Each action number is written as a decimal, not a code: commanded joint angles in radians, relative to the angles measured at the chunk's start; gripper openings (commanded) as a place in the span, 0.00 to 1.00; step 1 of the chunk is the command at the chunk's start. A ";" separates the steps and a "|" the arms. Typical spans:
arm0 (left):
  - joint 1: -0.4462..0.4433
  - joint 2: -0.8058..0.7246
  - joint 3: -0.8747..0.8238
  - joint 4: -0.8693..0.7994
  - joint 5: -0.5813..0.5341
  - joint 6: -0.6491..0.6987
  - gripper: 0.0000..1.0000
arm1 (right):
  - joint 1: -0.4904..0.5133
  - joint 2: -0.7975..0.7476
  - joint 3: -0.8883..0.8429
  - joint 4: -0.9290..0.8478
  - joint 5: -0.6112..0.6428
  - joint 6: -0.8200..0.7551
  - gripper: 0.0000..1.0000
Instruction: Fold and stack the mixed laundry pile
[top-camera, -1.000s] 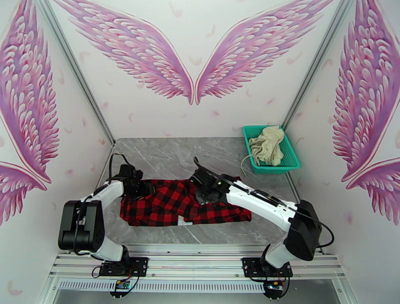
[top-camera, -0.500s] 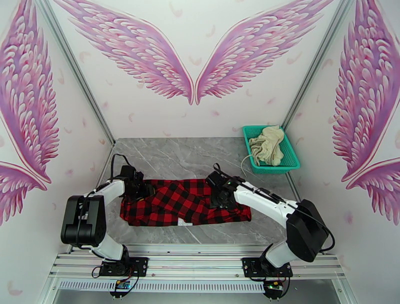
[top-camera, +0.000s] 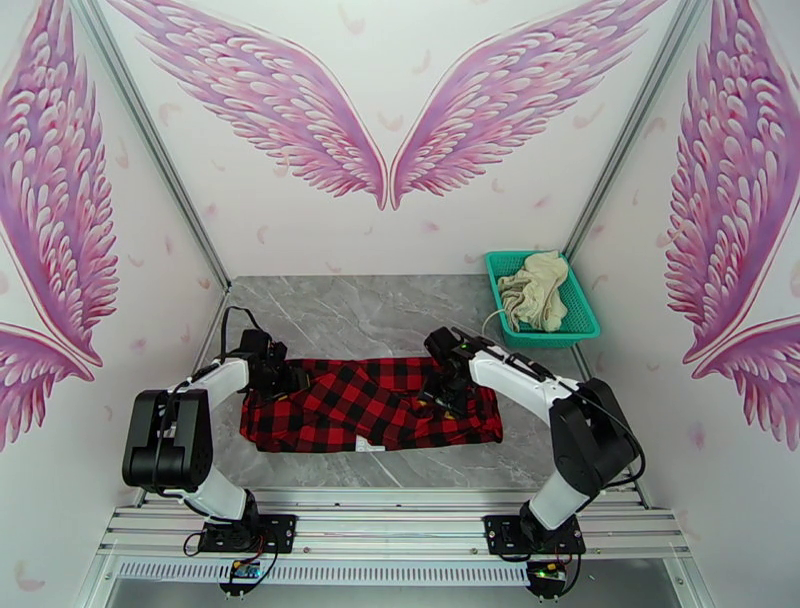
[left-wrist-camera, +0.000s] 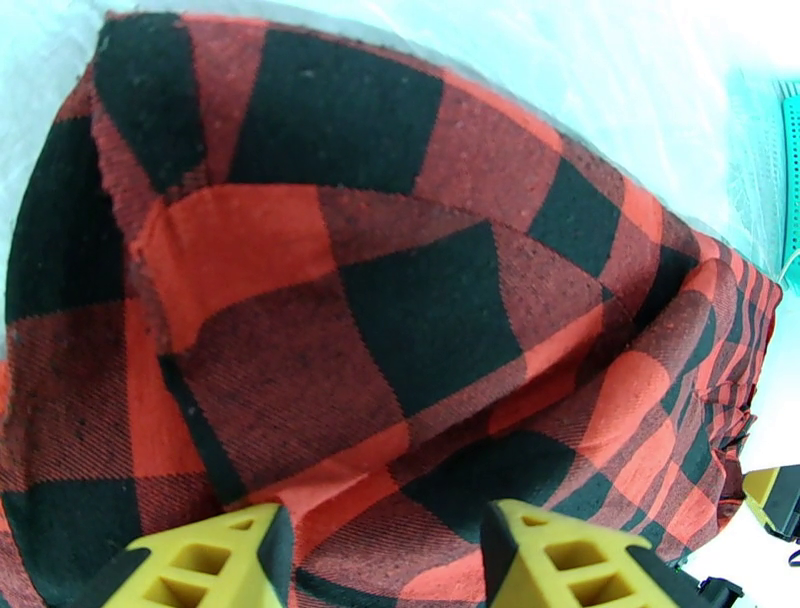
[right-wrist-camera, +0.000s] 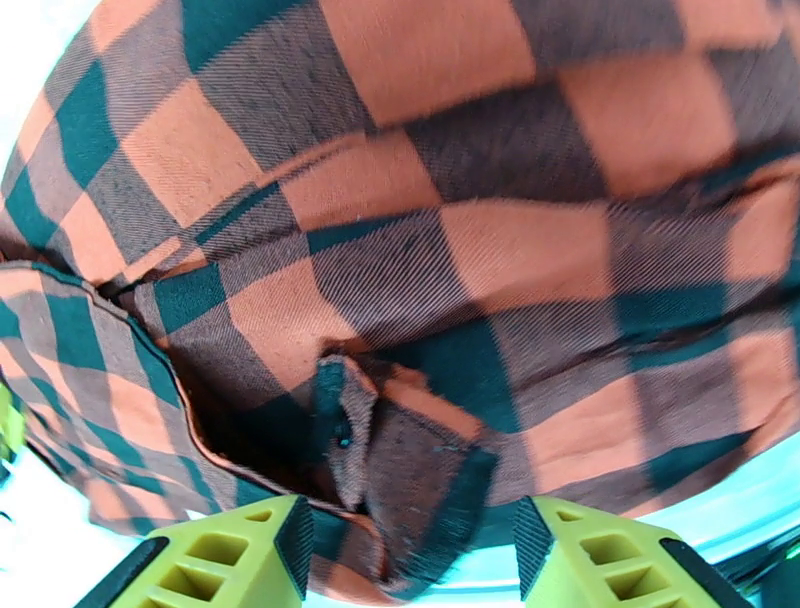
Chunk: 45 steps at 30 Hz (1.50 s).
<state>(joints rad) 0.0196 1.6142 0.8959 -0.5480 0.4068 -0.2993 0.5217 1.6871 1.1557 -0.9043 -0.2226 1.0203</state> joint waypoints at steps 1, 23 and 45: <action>0.005 -0.025 0.014 -0.006 0.017 0.006 0.56 | -0.002 0.041 0.001 0.020 -0.033 0.126 0.56; 0.016 -0.044 0.047 0.009 -0.034 -0.017 0.56 | 0.014 -0.041 0.377 -0.243 0.330 -0.047 0.03; 0.043 -0.118 0.034 -0.036 -0.026 -0.004 0.56 | -0.009 0.141 0.504 -0.577 0.237 0.430 0.04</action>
<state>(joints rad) 0.0578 1.5288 0.9150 -0.5686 0.3725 -0.3103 0.5323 1.7695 1.6241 -1.3407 0.0978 1.2736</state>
